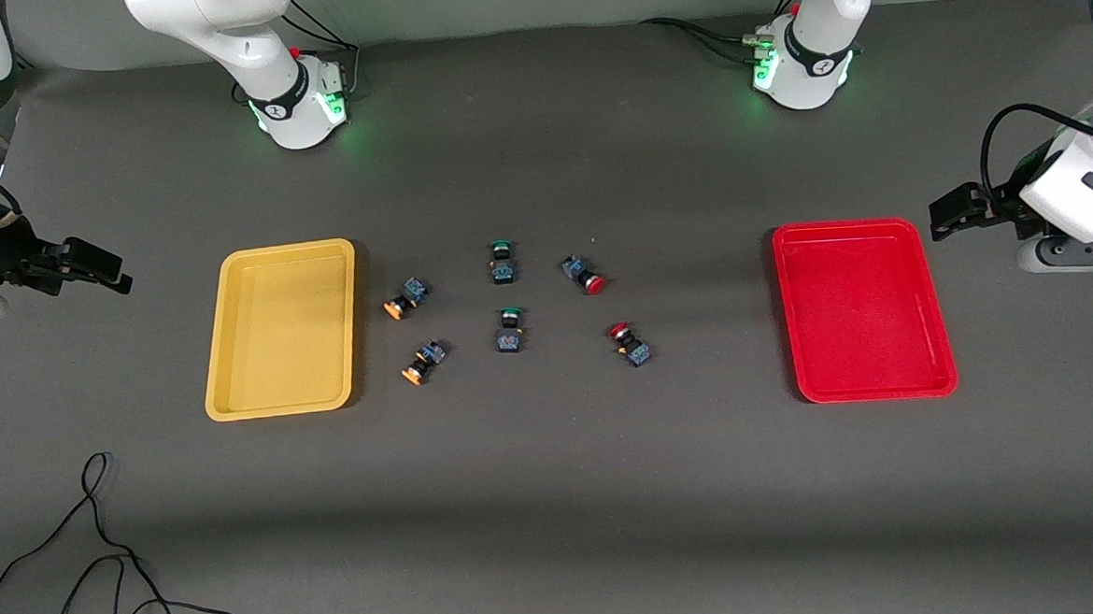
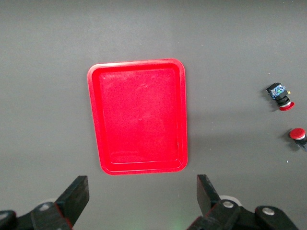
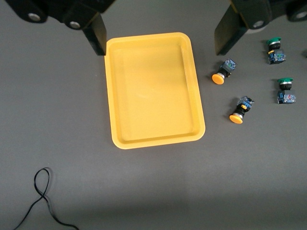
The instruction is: Place red and yellow buttons in trays
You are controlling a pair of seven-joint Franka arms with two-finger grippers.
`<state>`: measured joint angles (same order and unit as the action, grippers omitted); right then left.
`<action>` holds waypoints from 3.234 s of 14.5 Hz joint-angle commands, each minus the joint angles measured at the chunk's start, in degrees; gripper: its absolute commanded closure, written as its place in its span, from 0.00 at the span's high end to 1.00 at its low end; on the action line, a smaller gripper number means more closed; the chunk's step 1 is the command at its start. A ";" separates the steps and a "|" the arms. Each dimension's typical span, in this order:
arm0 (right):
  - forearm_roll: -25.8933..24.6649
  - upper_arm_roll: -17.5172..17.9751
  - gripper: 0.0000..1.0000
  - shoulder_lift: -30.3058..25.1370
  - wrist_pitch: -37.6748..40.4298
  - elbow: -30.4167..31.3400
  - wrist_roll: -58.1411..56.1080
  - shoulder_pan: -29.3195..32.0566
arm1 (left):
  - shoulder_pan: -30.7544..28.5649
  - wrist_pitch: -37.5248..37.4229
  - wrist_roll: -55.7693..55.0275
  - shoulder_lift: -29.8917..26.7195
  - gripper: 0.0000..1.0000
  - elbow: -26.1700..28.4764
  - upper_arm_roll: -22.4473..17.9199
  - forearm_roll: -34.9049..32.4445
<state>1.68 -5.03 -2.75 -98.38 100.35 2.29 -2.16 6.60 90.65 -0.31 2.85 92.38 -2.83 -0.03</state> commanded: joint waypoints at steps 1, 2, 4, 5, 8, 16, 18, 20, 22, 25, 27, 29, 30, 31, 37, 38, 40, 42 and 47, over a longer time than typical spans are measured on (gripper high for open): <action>-0.62 -0.24 1.00 1.16 -2.34 -0.68 0.53 -0.13 | 0.78 -0.56 -0.21 -1.00 1.00 -0.09 -0.51 0.38; -0.62 -0.33 1.00 1.77 -2.52 -0.68 0.53 0.22 | 0.52 -0.47 -0.21 -0.74 1.00 0.00 -0.60 0.38; -1.06 -0.42 1.00 2.39 -2.52 -0.24 0.44 0.40 | 0.34 -0.12 -0.21 -0.47 1.00 -0.09 -0.60 0.38; -1.06 -0.59 1.00 2.74 -2.43 -0.24 0.53 0.40 | 0.43 -0.21 -0.30 -0.47 1.00 -0.09 -0.60 0.29; -3.59 -0.16 1.00 5.20 -2.61 -0.15 -2.87 -0.39 | 0.34 0.14 -0.21 -0.12 1.00 0.00 -0.69 0.38; 1.92 -0.15 1.00 3.01 0.46 5.11 11.01 -4.25 | 6.22 0.67 -18.11 -0.21 1.00 2.19 2.30 3.44; 1.93 -0.15 1.00 2.48 1.26 6.96 23.58 -7.75 | 11.13 1.98 -25.22 -0.21 1.00 3.50 3.18 4.42; 1.93 -0.15 1.00 2.48 -0.92 9.68 36.76 -13.37 | 18.41 7.32 -37.58 0.31 1.00 6.31 3.62 4.33; 1.93 -0.15 1.00 2.92 -4.79 11.97 47.67 -18.03 | 24.66 12.08 -49.90 1.80 1.00 7.99 3.62 4.33; 6.47 -0.15 1.00 2.66 -12.15 19.85 53.86 -20.50 | 31.52 16.56 -66.77 5.32 1.00 8.00 3.62 3.72; 6.76 -0.15 1.00 2.92 -17.18 24.35 57.64 -23.05 | 33.82 19.21 -75.85 7.25 1.00 8.00 3.62 3.54; 7.11 -0.15 1.00 5.37 -20.35 26.21 59.84 -23.85 | 35.32 20.79 -83.15 8.66 1.00 7.99 3.62 3.54; 7.63 -0.15 1.00 7.12 -21.93 26.74 60.38 -23.94 | 35.93 22.02 -86.49 9.45 1.00 7.91 3.62 3.46; 8.77 -0.15 1.00 8.71 -23.42 27.18 60.38 -24.46 | 36.64 23.25 -89.39 10.76 1.00 7.99 3.62 3.11; 11.86 -0.24 1.00 16.71 -35.82 30.96 62.66 -30.44 | 39.71 32.64 -94.42 21.84 1.00 9.22 3.53 -0.50; 11.86 -0.24 1.00 17.68 -37.22 31.05 62.75 -30.71 | 40.24 35.36 -95.30 22.29 1.00 10.88 3.53 -1.46; 11.77 -0.15 1.00 20.05 -41.09 31.75 62.75 -31.41 | 40.68 41.42 -99.15 22.29 1.00 15.62 3.53 -4.44; 11.86 -0.42 1.00 21.55 -42.51 31.84 62.75 -33.34 | 41.74 45.83 -101.63 24.65 1.00 17.40 3.53 -6.99; 11.77 -0.59 1.00 23.22 -44.88 31.93 62.23 -33.17 | 42.35 51.11 -101.82 28.96 0.97 17.14 3.53 -8.41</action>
<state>12.39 -4.89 19.78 -141.33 132.07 64.31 -34.44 47.55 140.20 -100.45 31.40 109.37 1.72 -7.07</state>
